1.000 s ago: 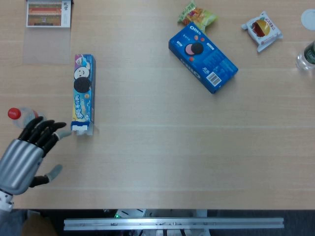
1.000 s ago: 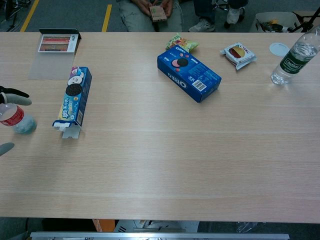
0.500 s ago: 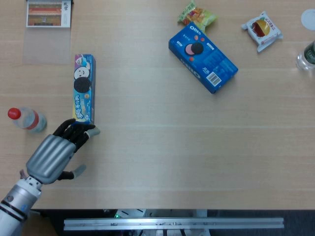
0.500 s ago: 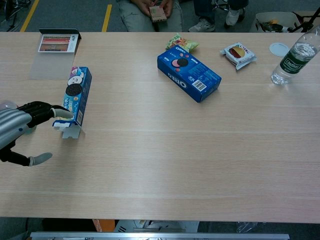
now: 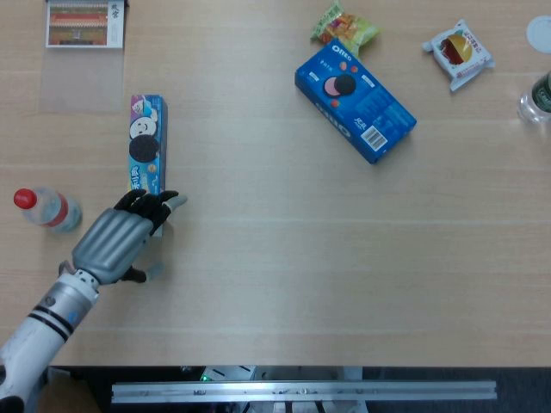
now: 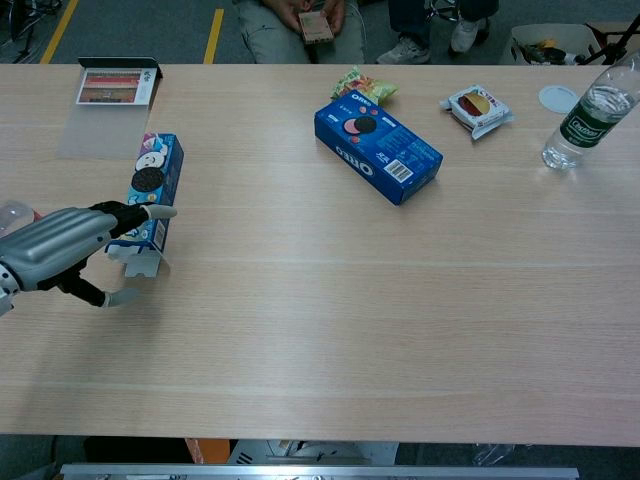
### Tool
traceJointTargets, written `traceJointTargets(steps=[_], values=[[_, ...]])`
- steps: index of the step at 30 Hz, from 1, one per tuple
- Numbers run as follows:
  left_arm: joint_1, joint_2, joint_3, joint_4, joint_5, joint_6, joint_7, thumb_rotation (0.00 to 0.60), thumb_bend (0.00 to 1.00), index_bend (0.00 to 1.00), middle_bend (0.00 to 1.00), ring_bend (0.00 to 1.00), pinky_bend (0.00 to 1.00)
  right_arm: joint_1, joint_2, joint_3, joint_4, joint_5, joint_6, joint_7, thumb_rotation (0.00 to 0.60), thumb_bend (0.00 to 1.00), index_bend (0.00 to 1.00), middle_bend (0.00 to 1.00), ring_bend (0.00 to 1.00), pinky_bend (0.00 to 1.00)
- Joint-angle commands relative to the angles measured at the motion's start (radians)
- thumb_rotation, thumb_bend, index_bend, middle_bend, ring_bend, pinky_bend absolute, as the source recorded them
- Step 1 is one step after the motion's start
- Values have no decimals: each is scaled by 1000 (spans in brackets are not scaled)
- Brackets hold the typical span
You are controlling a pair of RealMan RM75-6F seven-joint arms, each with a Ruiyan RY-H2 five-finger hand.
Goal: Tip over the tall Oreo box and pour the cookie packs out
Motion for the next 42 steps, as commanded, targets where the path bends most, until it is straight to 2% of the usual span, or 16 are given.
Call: traceJointTargets(steps=[1,8,17,26,42], values=[[-30,-20,-22,27,-38,-28,22,600,270,32,75,132,92,0,0,0,1,0,0,1,600,184,356,401,379,418],[-76,-27,-54,67,-136,-72,54,600,270,33,75,132,92,-8,6,1,5,6,9,13,600,183,356,401,379,418],[-101,-3,-59,98,-232,-92,77,600,270,32,75,132,92,-11,5,-1,8,-5,18,21,600,183,356,401,379,417],[-100,33,-23,104,-285,-94,107,600,270,33,80,133,92,-13,7,-4,16,-20,27,34,600,183,356,401,385,417],[-116,12,18,111,-297,-111,130,600,270,35,100,134,92,-18,10,-8,17,-25,35,38,600,183,359,401,393,418]])
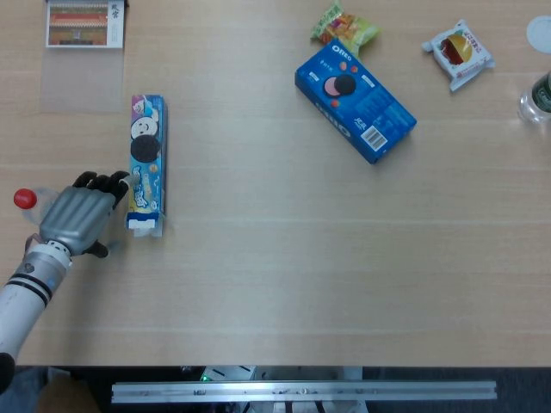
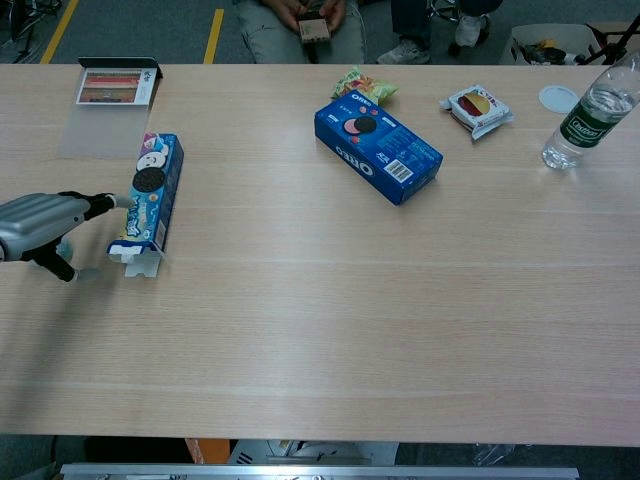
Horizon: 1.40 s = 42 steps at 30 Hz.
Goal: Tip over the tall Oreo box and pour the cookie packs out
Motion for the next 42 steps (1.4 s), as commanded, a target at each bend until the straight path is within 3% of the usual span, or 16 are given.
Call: traceJointTargets(steps=[1,14,22,29,35,42], values=[[-6,-4,11,-6,-2,-11,14,600,270,35,103,134,93,-2,-1,-2,2,2,-1,1,600,183,359,401,393,418],[-36,-12,40,-120,48,-17,48,600,270,35,113,137,92,-4,-5,0,10,4,1,7,600,183,359,401,393,418],[-87,-62,18,-140,32,-45,73,600,271,35,109,137,93,-14,-5,0,21,11,11,23,600,183,359,401,393,417],[-91,-29,-11,-172,51,23,69,600,270,35,102,137,93,-15,-8,1,29,11,14,35,600,183,359,401,393,417],[-97,-27,-41,-103,115,83,38,600,270,35,85,136,93,-13,-10,0,29,3,15,35,600,183,359,401,393,418],[-150,-58,-56,12,147,48,64,600,270,35,66,116,92,-19,-3,-1,22,-3,25,34,600,184,359,401,393,418]])
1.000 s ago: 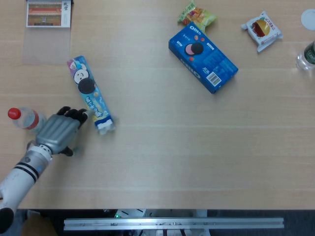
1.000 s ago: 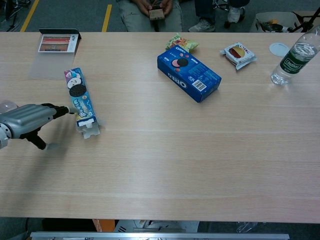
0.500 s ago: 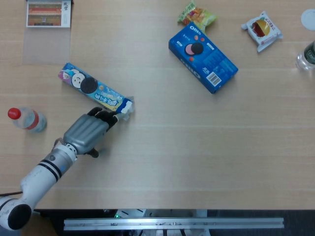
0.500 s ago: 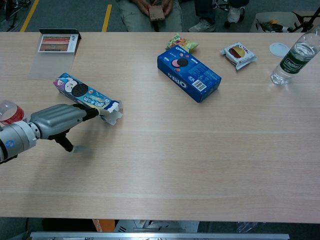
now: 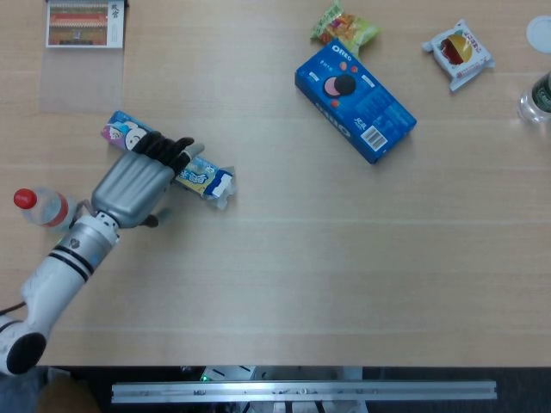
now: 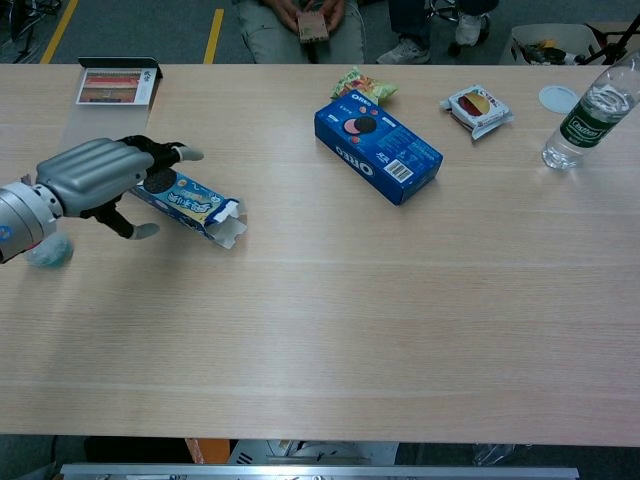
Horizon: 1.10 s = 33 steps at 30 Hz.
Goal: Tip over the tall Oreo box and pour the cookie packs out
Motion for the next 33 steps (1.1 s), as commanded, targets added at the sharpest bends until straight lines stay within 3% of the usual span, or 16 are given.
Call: traceJointTargets(steps=[1,8,20,33], values=[[-32,-22,-3,63,21,-25,26,600,270,35,62,112,92,-2,3,0,-2,0,2,0,600,184,359,401,393,418],[-81,-67,4,184,22,-80,83,600,270,35,39,74,92,-7,6,-1,-5,3,6,-1,600,183,359,401,393,418],[-131,-137,-6,330,-75,-151,164,600,270,40,40,74,93,-17,11,-1,2,11,11,14,600,183,359,401,393,418],[-165,-207,-1,464,-133,-185,210,600,270,204,163,133,107,-24,9,0,23,25,5,41,600,183,359,401,393,418]])
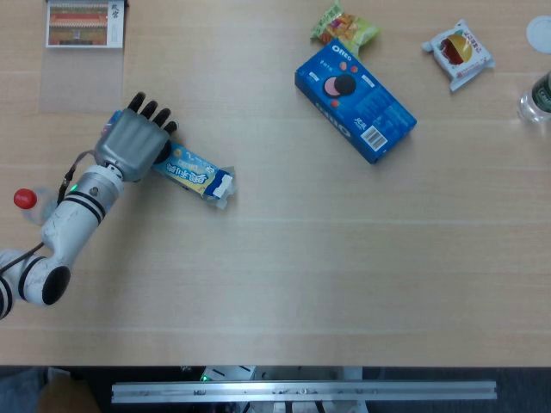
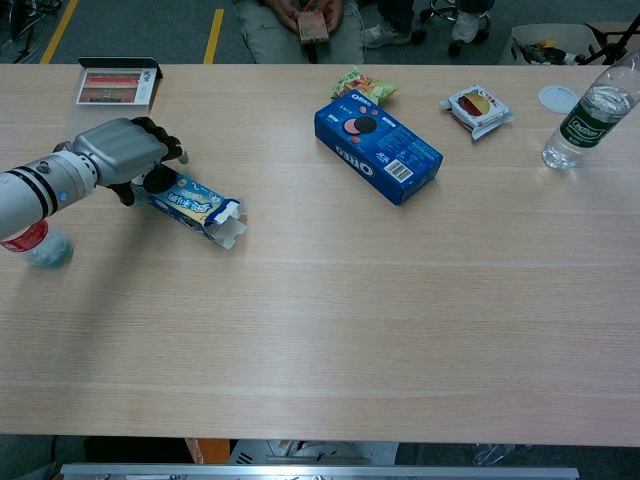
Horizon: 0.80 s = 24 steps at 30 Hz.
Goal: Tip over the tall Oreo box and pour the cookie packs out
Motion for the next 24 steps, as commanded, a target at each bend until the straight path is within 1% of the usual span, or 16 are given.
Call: traceJointTargets(steps=[1,3,5,7,10,13,18,24], values=[[-3,-11,4,15,2,5,4,600,270,228,180,149,137,0,-1,1,3,2,-2,2,600,183,359,401,393,418],[0,-17,4,23,4,14,-5,600,269,275,223,192,225,0,-2,1,5,1,-3,4,600,183,359,401,393,418],[2,-19,8,27,4,12,-14,600,270,297,255,229,304,1,-2,1,7,0,-4,6,600,183,360,401,393,417],[6,-23,16,35,9,14,-17,600,270,300,274,250,346,1,-3,1,10,0,-4,8,600,183,366,401,393,418],[11,-30,25,45,20,22,-22,600,270,305,285,257,357,1,-4,1,12,-2,-4,9,600,183,368,401,393,418],[17,-30,30,41,37,39,-32,600,270,323,313,275,388,1,-4,1,13,-3,-3,12,600,183,369,401,393,418],[27,-14,35,11,63,71,-40,600,270,359,355,309,443,1,-6,-1,17,-8,-4,16,600,183,369,401,393,418],[44,12,40,-44,67,115,3,600,270,365,390,336,480,0,-7,1,20,-12,2,22,600,183,369,401,393,418]])
